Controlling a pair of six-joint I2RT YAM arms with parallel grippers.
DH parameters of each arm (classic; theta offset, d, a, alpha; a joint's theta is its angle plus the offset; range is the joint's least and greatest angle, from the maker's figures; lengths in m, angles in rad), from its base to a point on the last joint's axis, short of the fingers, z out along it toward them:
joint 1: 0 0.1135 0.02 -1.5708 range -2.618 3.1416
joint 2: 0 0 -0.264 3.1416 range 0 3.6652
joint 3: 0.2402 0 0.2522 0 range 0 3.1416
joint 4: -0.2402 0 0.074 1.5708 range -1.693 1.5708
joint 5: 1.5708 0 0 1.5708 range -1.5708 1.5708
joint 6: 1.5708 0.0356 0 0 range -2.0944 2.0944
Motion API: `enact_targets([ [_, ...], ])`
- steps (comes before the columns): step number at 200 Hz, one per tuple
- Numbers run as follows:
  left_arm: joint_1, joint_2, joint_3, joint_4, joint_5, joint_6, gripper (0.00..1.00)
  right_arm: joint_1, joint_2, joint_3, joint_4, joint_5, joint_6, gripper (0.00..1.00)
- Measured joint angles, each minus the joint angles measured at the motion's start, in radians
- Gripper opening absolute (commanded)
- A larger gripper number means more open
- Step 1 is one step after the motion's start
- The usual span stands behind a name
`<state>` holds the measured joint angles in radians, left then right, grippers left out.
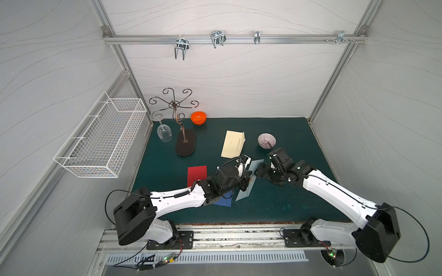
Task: Open the envelope
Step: Open the envelope flap on the envelope.
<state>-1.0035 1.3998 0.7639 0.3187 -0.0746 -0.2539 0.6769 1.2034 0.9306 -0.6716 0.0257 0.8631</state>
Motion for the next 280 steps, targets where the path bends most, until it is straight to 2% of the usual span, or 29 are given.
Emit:
enact_targets([
  [74, 0.0, 0.0, 0.0, 0.0, 0.0, -0.005, 0.0, 0.004, -0.066, -0.003, 0.053, -0.039, -0.026, 0.92],
  [280, 0.0, 0.0, 0.0, 0.0, -0.002, -0.015, 0.0, 0.005, -0.007, -0.003, 0.002, 0.021, -0.014, 0.93],
])
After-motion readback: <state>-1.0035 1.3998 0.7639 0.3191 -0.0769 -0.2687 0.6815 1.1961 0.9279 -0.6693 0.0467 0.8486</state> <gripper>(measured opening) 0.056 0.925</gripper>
